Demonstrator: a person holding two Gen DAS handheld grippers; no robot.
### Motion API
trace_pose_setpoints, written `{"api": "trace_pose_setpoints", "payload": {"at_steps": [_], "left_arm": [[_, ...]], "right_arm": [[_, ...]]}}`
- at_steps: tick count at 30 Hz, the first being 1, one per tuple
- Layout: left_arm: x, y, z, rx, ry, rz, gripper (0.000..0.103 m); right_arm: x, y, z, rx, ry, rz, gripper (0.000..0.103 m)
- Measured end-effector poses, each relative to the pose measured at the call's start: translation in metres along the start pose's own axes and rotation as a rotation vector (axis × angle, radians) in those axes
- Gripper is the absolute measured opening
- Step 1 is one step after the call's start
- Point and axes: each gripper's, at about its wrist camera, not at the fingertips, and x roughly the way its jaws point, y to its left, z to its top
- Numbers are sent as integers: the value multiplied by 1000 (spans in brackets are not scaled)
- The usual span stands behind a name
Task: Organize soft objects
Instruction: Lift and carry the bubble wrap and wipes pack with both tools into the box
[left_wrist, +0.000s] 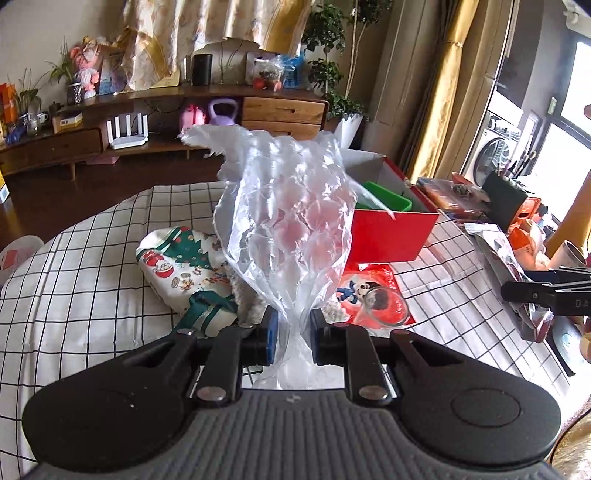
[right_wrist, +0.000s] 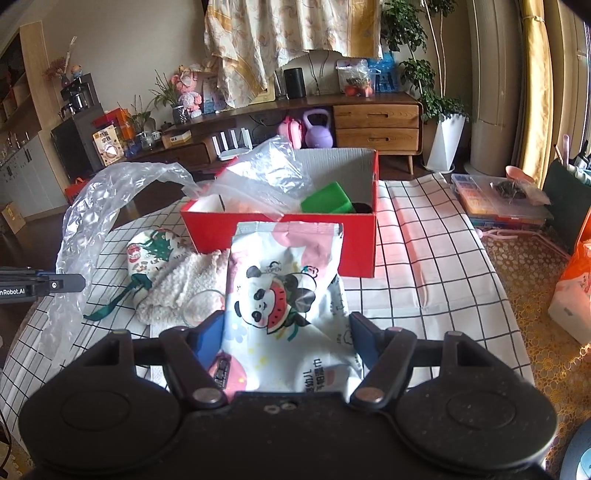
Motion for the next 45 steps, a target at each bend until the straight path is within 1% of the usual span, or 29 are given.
{"api": "trace_pose_setpoints", "payload": {"at_steps": [7,14,20,23,25,29,35,39,45], "left_arm": [[-11,-19,13,36,-6,-46,17],[-14,-40,35,88,8,-102,17],[-3,-54,60,117,41,-153,17],[3,-57,69,126,77,-182,17],[10,-58,74,124,111,-200,17],[29,-52,86,79,176,-227,17],[66,-53,108,41,281,-231,17],[90,-55,125,25,311,-228,17],[126,-57,148,55,315,-175,17]], "right_arm": [[-10,2,13,-14,-34,-3,70],[-15,6,35,-37,-60,-9,70],[-9,4,55,-41,-65,-21,70],[-3,-1,61,-29,-63,-27,70],[2,-4,64,-24,-58,-28,70],[11,-9,69,-23,-49,-33,70],[32,-15,79,-26,-15,-46,70],[47,-20,85,-23,-4,-53,70],[71,-32,99,-26,19,-80,70]]}}
